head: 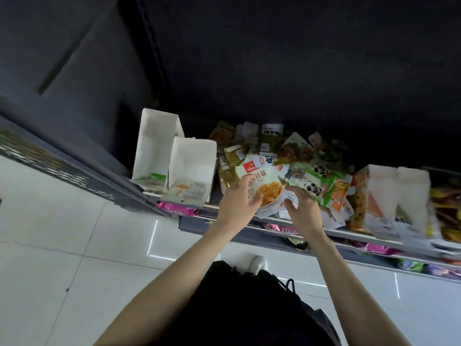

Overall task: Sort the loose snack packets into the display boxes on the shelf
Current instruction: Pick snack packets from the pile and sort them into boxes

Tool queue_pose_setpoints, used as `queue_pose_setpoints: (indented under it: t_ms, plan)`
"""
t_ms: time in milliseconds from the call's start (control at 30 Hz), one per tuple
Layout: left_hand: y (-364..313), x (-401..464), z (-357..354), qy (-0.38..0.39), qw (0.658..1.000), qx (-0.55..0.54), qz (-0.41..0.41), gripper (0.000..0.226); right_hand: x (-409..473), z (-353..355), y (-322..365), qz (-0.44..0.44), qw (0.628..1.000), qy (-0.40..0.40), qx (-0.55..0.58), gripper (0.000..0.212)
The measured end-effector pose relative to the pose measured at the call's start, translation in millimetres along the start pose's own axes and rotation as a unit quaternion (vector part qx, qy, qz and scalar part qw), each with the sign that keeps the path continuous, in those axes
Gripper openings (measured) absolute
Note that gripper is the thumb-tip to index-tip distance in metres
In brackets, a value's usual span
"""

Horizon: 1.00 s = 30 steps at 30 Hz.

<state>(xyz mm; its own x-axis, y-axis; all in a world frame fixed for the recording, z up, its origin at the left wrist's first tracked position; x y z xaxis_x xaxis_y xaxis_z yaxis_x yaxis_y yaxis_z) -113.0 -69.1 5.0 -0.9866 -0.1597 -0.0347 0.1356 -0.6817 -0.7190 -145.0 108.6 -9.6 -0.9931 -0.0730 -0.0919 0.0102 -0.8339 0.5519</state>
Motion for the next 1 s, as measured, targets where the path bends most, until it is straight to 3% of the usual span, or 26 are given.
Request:
queue_pose_setpoints:
  t_ms: [167, 333, 433, 533, 633, 667, 700, 767, 833, 900, 1000]
  plan:
    - [29, 19, -51, -0.019, 0.985, -0.015, 0.174, 0.055, 22, -24, -10, 0.020, 0.998, 0.066, -0.010, 0.045]
    - [26, 21, -55, -0.055, 0.968, -0.089, 0.229, 0.050, 34, -29, -3, -0.001, 0.995, 0.096, -0.025, 0.051]
    - [16, 14, -43, -0.029, 0.948, -0.147, 0.281, 0.041, 32, -14, 2, -0.045, 0.990, 0.104, 0.079, 0.048]
    - [1, 5, -16, 0.049, 0.934, -0.223, 0.273, 0.033, 24, 6, -2, -0.122, 0.970, 0.118, 0.172, 0.051]
    - [-17, -3, 31, 0.079, 0.977, -0.148, 0.130, 0.026, 15, 24, 9, -0.190, 0.891, 0.158, 0.381, 0.055]
    - [-21, -3, 48, 0.068, 0.990, -0.101, 0.067, 0.025, 14, 30, 18, -0.172, 0.876, 0.164, 0.420, 0.054]
    - [-24, -3, 65, 0.044, 0.997, -0.064, 0.011, 0.025, 14, 35, 31, -0.129, 0.885, 0.162, 0.418, 0.051]
    - [-21, -1, 94, -0.034, 0.996, -0.018, -0.080, 0.031, 15, 39, 57, -0.006, 0.930, 0.124, 0.347, 0.038]
    - [-8, 2, 115, -0.124, 0.981, 0.030, -0.149, 0.034, 18, 34, 83, 0.133, 0.960, 0.032, 0.245, 0.019]
    - [10, 5, 130, -0.192, 0.966, 0.063, -0.162, 0.030, 17, 17, 104, 0.257, 0.948, -0.062, 0.177, 0.014]
    - [46, 3, 144, -0.218, 0.962, 0.082, -0.142, 0.028, 11, -14, 129, 0.328, 0.922, -0.114, 0.173, 0.007]
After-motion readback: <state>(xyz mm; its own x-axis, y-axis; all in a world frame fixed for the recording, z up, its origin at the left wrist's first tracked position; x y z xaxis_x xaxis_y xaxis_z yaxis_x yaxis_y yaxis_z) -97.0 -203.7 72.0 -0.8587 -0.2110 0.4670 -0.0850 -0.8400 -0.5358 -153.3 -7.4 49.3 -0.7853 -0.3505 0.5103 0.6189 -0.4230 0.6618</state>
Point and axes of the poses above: each hand's wrist, its own x-axis towards the middle knuckle, its own z-axis out of the back of the hand, y = z × x, the point moved 3 cm from there along x, towards the middle knuckle, and after that the axes turned 5 degrees about -y, right-handed, at the moved point
